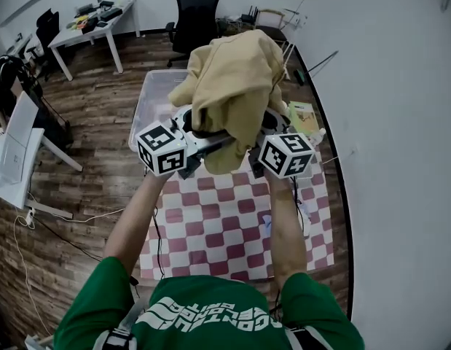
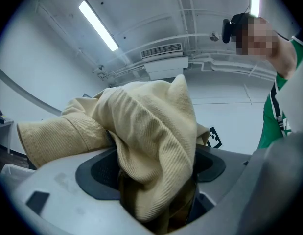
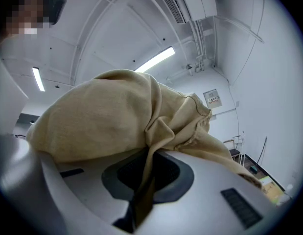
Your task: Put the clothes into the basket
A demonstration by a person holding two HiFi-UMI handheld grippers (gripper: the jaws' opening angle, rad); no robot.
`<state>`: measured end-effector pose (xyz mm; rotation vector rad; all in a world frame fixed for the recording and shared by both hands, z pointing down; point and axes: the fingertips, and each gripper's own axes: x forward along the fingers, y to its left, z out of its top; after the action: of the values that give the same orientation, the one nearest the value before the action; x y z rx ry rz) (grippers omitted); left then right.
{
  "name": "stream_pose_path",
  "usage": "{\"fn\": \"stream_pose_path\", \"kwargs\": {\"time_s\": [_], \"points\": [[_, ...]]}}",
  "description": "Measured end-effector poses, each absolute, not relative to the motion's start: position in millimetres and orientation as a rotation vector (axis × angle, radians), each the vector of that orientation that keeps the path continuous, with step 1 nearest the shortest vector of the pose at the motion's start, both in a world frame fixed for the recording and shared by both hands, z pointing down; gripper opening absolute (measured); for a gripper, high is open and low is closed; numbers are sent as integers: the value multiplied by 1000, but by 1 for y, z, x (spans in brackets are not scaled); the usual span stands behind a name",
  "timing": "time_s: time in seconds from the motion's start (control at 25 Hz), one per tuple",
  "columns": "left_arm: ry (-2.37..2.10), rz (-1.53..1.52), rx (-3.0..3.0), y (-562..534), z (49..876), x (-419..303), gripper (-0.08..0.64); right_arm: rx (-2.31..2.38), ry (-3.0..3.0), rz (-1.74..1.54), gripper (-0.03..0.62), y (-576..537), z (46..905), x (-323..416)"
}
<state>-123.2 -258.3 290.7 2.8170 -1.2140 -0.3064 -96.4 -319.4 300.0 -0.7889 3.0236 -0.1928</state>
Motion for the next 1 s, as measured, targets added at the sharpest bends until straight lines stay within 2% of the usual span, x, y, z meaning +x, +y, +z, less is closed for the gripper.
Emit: {"fn": "stream_pose_path", "kwargs": {"time_s": [0.56, 1.0], "points": [[-1239, -243, 2793, -368, 322, -168, 416, -744, 3023, -249, 23, -429, 334, -144], [-1153, -150, 2574, -433, 445, -194, 416, -784, 3177, -493, 23, -490, 468, -171]]}}
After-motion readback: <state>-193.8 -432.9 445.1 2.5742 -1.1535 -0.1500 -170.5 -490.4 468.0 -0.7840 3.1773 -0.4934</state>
